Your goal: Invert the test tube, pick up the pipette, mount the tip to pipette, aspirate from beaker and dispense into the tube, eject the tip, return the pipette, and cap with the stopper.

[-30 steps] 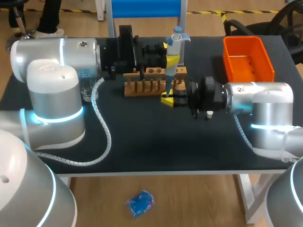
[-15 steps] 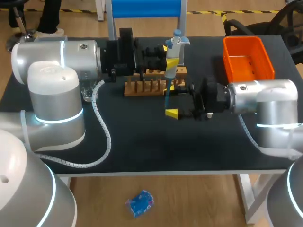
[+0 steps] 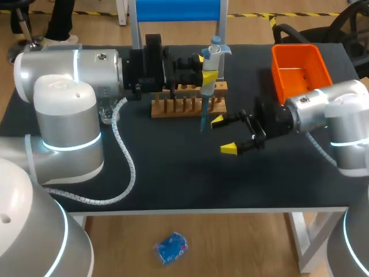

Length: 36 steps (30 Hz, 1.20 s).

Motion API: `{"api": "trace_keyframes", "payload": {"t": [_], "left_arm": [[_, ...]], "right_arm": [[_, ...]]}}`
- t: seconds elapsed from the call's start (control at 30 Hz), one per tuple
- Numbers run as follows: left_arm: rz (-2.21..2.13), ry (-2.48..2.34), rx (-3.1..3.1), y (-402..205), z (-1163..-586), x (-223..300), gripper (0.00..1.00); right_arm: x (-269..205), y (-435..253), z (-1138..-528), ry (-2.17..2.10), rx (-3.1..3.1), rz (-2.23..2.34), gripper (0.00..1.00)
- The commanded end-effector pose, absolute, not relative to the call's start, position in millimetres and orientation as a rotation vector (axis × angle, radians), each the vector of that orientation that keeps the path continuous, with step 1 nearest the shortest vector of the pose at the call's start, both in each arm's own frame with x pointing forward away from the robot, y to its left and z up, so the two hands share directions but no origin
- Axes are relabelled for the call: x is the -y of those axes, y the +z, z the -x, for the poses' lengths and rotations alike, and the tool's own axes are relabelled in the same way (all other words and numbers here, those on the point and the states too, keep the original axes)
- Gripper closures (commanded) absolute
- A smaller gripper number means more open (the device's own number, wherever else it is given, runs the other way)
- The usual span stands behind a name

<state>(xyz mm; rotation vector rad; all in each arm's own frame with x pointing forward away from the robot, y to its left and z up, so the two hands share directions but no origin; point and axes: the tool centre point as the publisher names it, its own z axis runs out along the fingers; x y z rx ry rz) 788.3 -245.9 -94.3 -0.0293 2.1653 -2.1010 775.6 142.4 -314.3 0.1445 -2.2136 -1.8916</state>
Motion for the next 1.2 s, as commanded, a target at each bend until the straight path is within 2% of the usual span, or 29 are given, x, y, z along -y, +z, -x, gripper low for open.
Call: {"api": "trace_keyframes", "payload": {"t": [0.03,0.23,0.5,1.2], "left_arm": [[-0.108,-2.249,-2.073,-82,-792,236,1.0],[-0.409,-2.387,-2.074,-68,-790,213,1.0],[-0.347,-2.239,-2.238,-65,-794,168,1.0],[-0.289,-2.217,-2.262,-65,-801,161,1.0]], "right_arm": [[-140,-312,-779,-1.872,2.195,-0.174,0.0],[-140,-312,-779,-1.872,2.195,-0.174,0.0],[-140,-312,-779,-1.872,2.195,-0.174,0.0],[-143,-312,-777,-1.859,2.246,-0.175,0.0]]}}
